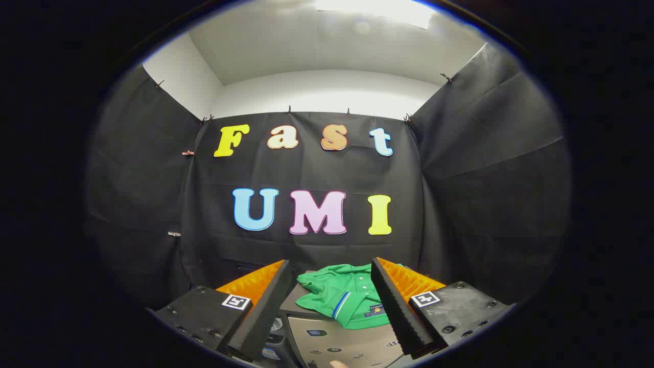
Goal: Put the clothes into the washing machine and then close the washing machine lid.
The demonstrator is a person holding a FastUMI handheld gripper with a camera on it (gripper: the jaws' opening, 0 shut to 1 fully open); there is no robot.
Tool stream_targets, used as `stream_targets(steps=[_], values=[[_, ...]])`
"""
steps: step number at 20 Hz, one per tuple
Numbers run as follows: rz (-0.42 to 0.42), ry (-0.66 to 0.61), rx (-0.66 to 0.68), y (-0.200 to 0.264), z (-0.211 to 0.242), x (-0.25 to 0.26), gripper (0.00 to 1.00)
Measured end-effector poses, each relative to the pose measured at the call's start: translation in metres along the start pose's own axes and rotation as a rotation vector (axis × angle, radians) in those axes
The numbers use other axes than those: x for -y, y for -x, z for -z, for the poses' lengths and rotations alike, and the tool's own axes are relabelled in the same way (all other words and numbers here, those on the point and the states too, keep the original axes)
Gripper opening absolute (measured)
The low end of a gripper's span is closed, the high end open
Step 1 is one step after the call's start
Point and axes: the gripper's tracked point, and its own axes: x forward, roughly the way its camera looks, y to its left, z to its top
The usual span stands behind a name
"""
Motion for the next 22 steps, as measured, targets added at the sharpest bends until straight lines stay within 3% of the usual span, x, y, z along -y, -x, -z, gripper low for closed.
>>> stream_targets(steps=[22], values=[[0.056, 0.0, 0.02, -0.001, 0.001, 0.005, 0.98]])
